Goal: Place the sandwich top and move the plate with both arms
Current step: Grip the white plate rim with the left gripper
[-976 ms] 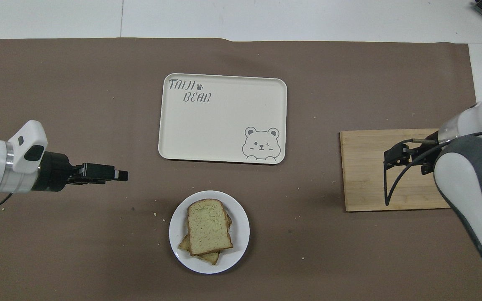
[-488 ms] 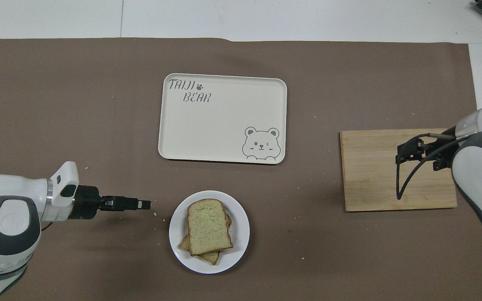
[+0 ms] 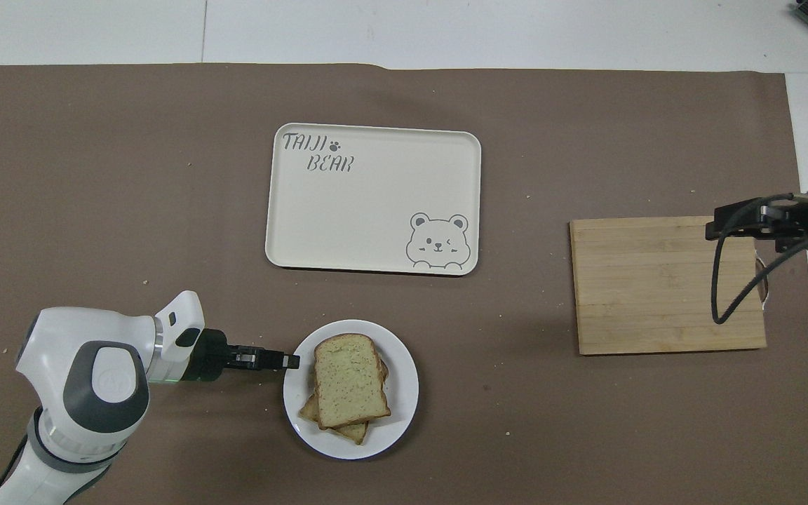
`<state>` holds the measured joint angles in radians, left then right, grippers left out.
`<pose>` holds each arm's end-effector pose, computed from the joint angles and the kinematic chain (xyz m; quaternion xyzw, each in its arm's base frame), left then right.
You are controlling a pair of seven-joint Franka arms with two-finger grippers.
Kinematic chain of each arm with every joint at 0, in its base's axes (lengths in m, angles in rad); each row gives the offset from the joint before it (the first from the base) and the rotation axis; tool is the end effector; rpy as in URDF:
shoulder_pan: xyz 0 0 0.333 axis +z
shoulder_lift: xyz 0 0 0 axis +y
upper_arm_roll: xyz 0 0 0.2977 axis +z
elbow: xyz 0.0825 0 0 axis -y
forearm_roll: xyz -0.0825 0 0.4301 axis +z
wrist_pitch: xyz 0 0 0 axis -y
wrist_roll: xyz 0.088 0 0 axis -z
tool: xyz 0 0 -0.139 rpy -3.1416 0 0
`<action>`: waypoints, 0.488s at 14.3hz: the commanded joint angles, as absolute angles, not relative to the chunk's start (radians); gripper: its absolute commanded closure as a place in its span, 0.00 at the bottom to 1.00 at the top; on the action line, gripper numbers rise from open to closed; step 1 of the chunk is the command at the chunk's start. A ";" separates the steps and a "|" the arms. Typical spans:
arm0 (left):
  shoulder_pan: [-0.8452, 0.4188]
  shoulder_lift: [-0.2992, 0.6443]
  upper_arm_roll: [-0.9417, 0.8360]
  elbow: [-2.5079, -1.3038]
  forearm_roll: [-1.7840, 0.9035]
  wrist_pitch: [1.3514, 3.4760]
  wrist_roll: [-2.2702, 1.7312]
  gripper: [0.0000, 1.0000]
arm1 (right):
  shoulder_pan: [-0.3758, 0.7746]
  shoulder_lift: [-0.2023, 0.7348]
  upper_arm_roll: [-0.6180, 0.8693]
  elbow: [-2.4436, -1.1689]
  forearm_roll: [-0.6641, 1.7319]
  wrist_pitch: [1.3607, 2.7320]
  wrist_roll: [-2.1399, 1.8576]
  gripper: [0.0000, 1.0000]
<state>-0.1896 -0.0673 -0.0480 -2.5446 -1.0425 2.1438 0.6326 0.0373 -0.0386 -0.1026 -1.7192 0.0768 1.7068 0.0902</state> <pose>0.4303 -0.1651 0.2085 0.9176 -0.0560 -0.0687 0.3874 0.5985 -0.0302 0.5322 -0.9957 0.0823 -0.0125 0.0402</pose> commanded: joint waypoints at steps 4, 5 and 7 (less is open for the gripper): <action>-0.227 -0.044 -0.035 -2.580 -1.065 2.172 0.686 0.73 | 0.035 -0.038 -0.083 -1.530 -0.020 1.551 0.074 0.00; -0.232 -0.044 -0.035 -2.583 -1.065 2.172 0.686 0.82 | 0.037 -0.052 -0.083 -1.545 -0.006 1.552 0.075 0.00; -0.264 -0.046 -0.034 -2.597 -1.065 2.175 0.686 1.00 | 0.037 -0.069 -0.072 -1.568 0.000 1.546 0.075 0.00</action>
<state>-0.2121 -0.0344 -0.0481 -2.5659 -1.0426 2.1446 0.6651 0.0396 -0.0625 -0.0859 -1.5618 0.0097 1.5604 0.0902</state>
